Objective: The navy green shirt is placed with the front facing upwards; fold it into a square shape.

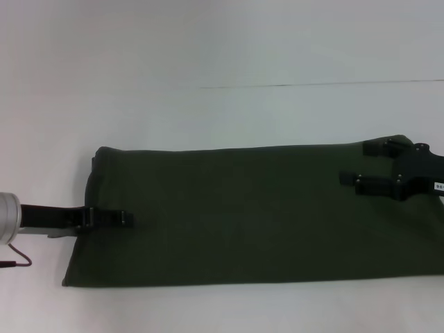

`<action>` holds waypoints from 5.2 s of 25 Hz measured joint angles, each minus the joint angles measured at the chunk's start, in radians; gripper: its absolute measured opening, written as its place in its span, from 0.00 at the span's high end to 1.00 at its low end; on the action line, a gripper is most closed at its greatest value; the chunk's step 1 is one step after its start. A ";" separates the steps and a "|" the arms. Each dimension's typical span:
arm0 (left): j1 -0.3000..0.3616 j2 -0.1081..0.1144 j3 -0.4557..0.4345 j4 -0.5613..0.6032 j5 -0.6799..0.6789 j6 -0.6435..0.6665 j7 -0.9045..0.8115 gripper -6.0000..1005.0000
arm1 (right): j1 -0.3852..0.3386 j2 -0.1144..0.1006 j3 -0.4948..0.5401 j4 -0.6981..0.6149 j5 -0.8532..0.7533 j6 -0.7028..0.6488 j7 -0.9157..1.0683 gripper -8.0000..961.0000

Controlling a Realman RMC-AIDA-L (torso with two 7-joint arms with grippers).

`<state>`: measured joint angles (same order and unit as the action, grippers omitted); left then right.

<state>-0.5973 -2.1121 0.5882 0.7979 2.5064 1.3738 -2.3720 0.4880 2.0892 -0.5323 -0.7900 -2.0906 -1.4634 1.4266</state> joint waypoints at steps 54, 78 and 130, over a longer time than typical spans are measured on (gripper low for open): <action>0.070 0.007 -0.064 0.267 -0.177 0.171 0.036 0.94 | 0.031 0.004 -0.005 0.101 -0.004 0.066 -0.033 0.04; -0.068 -0.058 0.506 0.001 -0.599 -0.202 0.054 0.94 | 0.036 -0.003 0.018 0.230 -0.003 0.149 -0.132 0.04; -0.016 -0.017 0.549 -0.196 -1.074 -0.198 0.430 0.15 | 0.081 0.004 0.028 0.249 0.097 0.065 -0.203 0.04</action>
<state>-0.6137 -2.1294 1.1375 0.6016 1.4324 1.1759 -1.9423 0.5688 2.0935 -0.5039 -0.5409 -1.9937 -1.3985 1.2237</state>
